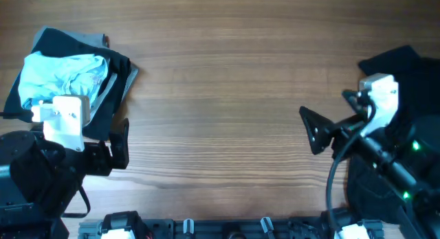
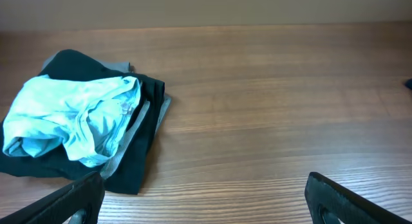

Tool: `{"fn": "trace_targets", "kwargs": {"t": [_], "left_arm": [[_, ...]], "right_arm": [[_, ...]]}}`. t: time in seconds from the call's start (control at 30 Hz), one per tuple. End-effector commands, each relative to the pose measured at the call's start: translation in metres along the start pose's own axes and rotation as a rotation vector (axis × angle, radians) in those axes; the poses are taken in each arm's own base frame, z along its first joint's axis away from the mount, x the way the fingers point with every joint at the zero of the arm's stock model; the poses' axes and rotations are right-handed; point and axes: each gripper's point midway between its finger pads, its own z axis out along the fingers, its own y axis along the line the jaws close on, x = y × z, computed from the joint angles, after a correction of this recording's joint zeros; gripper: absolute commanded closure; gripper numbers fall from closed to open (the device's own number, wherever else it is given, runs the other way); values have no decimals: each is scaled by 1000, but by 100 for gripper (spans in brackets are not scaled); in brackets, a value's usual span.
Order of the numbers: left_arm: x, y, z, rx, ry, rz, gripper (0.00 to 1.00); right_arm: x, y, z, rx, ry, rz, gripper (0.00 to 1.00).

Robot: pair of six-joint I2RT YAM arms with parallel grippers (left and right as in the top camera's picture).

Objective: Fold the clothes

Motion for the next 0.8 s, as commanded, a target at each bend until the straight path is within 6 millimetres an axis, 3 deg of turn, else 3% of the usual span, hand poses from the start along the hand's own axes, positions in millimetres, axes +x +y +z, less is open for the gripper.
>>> {"fn": "trace_targets", "kwargs": {"t": [0.0, 0.17, 0.2, 0.33, 0.47, 0.63, 0.77], "left_arm": [[-2, -1, -3, -2, -14, 9, 0], [-2, -1, -3, -2, -14, 9, 0], [-2, -1, -3, -2, -14, 8, 0], [-2, -1, -3, -2, -14, 8, 0], [-2, -1, -3, -2, -14, 9, 0], [-2, -1, -3, -2, -14, 9, 0], [-2, -1, -3, -2, -14, 9, 0]], "right_arm": [[3, 4, -25, 44, -111, -468, 0], [54, 3, -36, 78, -150, -609, 0], [72, 1, -33, 84, -153, -603, 0], [111, -6, -13, 88, -207, -485, 0], [148, -16, 23, 74, -234, -426, 0], [163, -25, 51, 59, -284, -292, 0], [171, -29, 65, 59, -318, -286, 0]]}}
